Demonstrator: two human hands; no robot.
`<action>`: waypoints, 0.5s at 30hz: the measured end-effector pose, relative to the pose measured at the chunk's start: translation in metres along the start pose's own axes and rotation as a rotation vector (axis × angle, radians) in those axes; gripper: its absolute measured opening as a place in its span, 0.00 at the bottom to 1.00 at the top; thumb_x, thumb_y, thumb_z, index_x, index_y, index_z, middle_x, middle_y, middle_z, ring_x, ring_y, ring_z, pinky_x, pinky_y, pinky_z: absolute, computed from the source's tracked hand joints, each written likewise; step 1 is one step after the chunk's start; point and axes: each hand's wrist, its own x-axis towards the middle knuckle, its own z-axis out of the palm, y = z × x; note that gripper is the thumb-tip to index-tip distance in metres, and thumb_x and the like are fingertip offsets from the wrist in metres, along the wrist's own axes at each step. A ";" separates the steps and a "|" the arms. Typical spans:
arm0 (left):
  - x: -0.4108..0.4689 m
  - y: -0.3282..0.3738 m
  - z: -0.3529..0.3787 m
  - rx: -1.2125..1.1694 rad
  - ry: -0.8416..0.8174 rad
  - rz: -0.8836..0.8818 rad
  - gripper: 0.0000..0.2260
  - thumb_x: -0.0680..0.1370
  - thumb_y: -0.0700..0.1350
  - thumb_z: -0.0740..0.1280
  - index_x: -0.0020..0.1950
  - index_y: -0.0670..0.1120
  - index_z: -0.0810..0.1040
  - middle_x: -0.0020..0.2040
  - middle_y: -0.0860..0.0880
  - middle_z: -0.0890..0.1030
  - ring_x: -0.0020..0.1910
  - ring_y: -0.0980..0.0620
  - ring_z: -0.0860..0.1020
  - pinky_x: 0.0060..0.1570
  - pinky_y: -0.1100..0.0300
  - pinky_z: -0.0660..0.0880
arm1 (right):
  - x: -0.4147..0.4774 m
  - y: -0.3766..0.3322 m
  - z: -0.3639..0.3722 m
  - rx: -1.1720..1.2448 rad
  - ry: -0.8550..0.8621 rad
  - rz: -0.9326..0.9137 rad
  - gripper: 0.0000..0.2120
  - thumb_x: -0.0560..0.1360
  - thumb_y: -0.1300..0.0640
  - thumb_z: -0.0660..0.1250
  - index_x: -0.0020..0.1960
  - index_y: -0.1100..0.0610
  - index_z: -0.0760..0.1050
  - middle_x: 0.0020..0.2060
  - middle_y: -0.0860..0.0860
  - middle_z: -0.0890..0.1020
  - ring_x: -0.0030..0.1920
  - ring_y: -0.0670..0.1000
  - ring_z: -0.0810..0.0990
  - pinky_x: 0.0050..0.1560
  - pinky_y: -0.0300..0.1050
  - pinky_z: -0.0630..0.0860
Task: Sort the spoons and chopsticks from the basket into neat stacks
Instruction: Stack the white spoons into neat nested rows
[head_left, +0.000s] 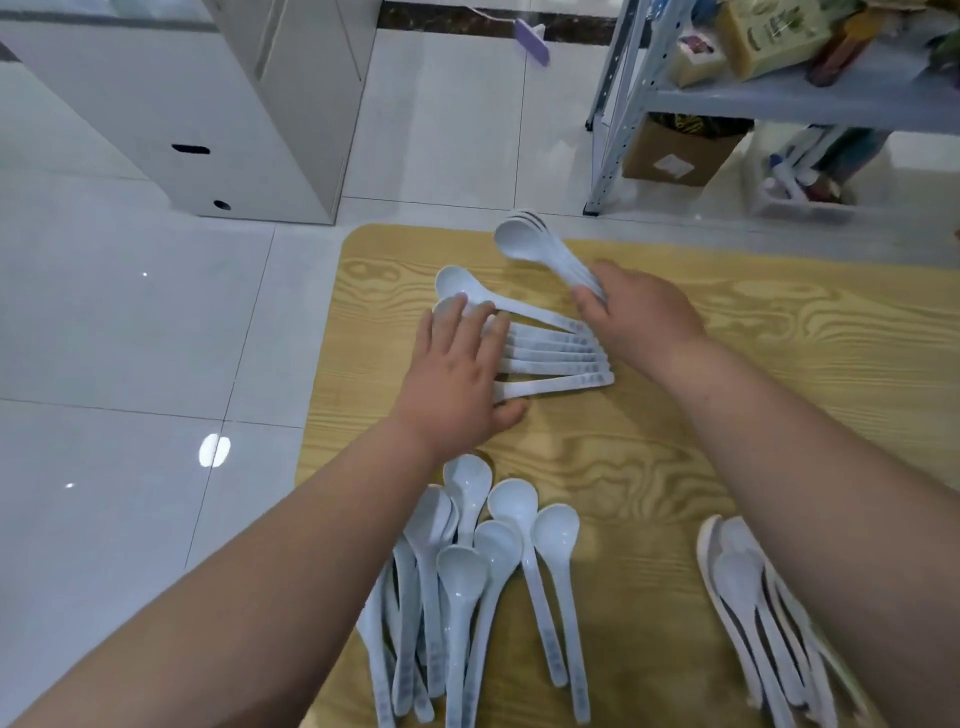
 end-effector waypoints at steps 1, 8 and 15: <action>0.003 -0.001 0.006 0.059 -0.023 0.050 0.42 0.72 0.68 0.64 0.76 0.42 0.65 0.75 0.40 0.67 0.76 0.36 0.60 0.74 0.33 0.56 | 0.013 0.000 0.004 -0.017 -0.003 -0.017 0.19 0.84 0.45 0.54 0.65 0.56 0.72 0.48 0.58 0.81 0.45 0.61 0.78 0.40 0.51 0.70; 0.010 -0.012 0.021 0.180 0.042 0.163 0.33 0.75 0.63 0.65 0.75 0.48 0.70 0.72 0.41 0.72 0.72 0.37 0.68 0.72 0.36 0.61 | 0.063 -0.002 0.024 -0.138 -0.062 -0.202 0.24 0.83 0.42 0.54 0.77 0.49 0.63 0.61 0.56 0.80 0.57 0.61 0.78 0.49 0.51 0.72; 0.012 -0.026 0.018 0.082 0.141 0.059 0.46 0.68 0.66 0.72 0.80 0.50 0.60 0.78 0.41 0.63 0.77 0.38 0.58 0.71 0.41 0.61 | 0.045 0.006 0.041 -0.201 -0.065 -0.407 0.27 0.80 0.37 0.49 0.73 0.47 0.70 0.52 0.53 0.81 0.54 0.59 0.79 0.56 0.56 0.67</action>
